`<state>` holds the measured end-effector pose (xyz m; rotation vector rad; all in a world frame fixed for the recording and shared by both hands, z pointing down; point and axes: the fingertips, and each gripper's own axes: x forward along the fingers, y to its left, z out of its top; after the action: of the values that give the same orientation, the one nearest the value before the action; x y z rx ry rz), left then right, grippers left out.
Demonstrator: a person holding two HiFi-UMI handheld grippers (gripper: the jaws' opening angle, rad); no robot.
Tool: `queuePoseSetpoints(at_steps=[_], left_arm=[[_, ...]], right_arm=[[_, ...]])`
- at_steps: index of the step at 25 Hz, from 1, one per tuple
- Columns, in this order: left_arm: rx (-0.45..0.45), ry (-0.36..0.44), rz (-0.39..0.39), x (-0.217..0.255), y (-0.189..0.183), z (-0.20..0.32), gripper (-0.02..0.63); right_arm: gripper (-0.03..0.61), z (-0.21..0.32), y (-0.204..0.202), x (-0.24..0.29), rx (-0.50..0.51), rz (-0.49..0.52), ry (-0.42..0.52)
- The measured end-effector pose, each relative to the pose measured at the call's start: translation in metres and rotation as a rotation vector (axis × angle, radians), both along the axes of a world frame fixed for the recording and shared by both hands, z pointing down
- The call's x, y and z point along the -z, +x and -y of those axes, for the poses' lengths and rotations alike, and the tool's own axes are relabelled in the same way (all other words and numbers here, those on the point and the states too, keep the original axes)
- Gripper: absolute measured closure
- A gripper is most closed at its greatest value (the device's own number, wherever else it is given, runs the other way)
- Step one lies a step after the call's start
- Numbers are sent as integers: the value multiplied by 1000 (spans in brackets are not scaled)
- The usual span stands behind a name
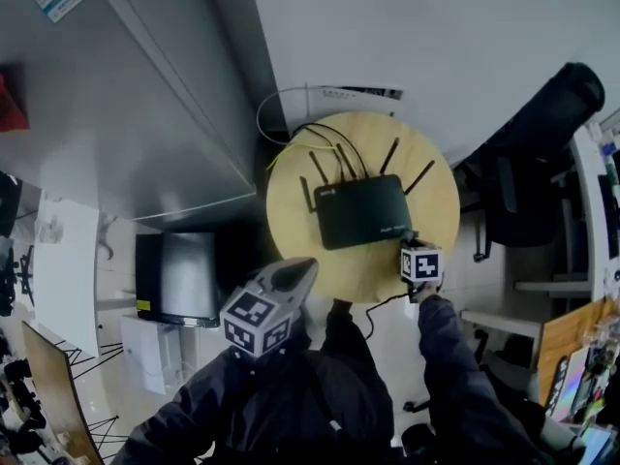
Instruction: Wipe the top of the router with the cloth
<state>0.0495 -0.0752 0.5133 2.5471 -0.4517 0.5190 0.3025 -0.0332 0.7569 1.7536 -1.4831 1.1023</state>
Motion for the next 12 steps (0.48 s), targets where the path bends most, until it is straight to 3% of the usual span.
queuePoseSetpoints(at_steps=[4,12], left_arm=[[-26,6,-7,3,-4,-4,612],[-55,11,-18,5,-8,-3,612]], right_arm=[[506,1,-17,-4,43,3,-27],[506,22,-90,2,145,64,19]])
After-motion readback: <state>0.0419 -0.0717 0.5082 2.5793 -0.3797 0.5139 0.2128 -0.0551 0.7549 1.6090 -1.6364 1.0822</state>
